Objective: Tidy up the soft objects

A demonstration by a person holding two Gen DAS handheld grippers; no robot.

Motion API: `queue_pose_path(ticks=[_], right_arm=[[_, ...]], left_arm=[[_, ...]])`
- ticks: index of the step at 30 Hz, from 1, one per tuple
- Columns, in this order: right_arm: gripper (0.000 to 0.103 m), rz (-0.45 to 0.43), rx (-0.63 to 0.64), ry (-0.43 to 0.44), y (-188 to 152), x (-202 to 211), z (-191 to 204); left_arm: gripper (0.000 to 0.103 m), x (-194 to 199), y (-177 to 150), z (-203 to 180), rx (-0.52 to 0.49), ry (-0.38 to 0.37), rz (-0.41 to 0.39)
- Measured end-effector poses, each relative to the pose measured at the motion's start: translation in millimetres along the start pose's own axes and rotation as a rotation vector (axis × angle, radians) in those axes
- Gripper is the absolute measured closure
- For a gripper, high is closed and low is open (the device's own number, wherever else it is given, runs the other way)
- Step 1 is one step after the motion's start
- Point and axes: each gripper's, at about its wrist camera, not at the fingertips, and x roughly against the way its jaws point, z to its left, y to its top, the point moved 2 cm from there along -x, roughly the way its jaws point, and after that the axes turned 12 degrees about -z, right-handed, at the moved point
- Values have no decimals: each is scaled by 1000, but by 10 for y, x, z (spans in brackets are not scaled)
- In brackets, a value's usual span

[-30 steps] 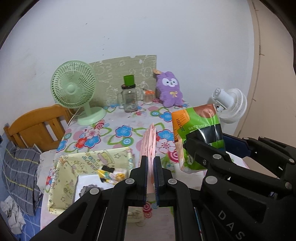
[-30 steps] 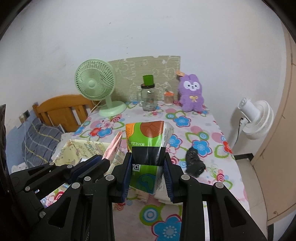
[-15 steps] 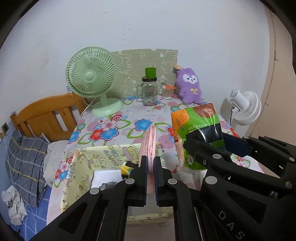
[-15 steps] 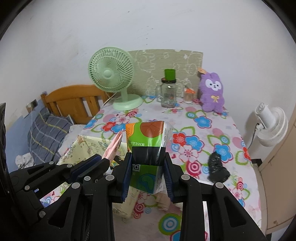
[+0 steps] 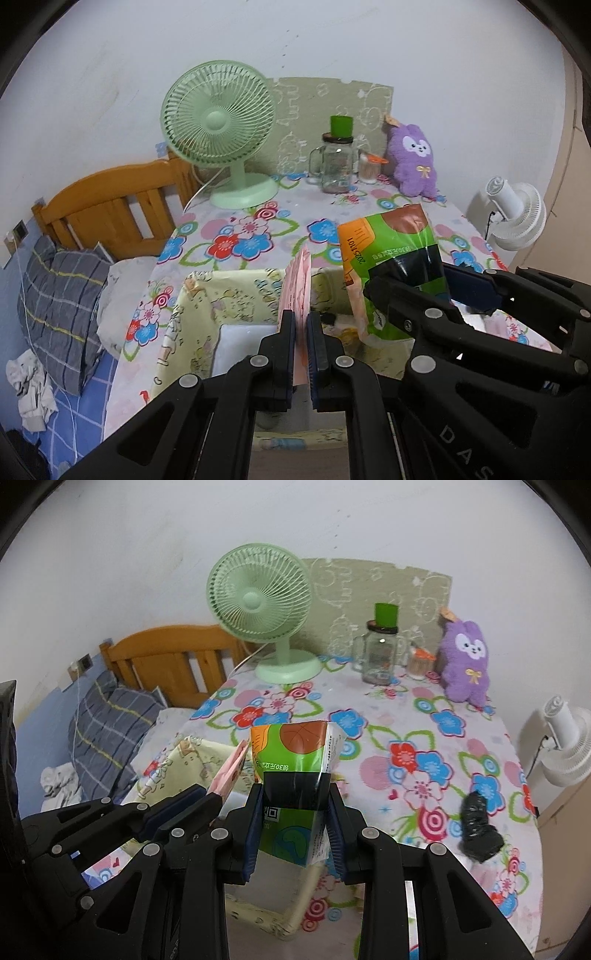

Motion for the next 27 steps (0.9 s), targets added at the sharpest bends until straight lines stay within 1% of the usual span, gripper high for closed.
queue_pose_path(ticks=[8, 14, 20, 22, 23, 24, 25, 26, 27], right_arm=[[68, 45, 13, 52, -39, -262, 183], [68, 90, 30, 84, -95, -486, 325], [68, 138, 35, 111, -174, -692, 420], [68, 151, 31, 115, -189, -752, 427], [68, 157, 30, 116, -197, -777, 435], [68, 162, 28, 119, -205, -801, 441], [68, 168, 27, 122, -212, -823, 447], [68, 171, 25, 122, -217, -837, 454], [68, 176, 18, 122, -223, -852, 456]], left_arm=[[100, -170, -86, 241, 15, 40, 38], [99, -319, -187, 421, 41, 69, 82], [96, -445, -286, 550, 67, 80, 131], [88, -483, -305, 575, 70, 87, 145], [80, -493, -314, 587, 73, 89, 151], [74, -496, -320, 599, 74, 89, 153], [72, -503, -324, 608, 74, 94, 156], [68, -508, -331, 620, 76, 98, 160], [65, -509, -338, 629, 83, 91, 165]])
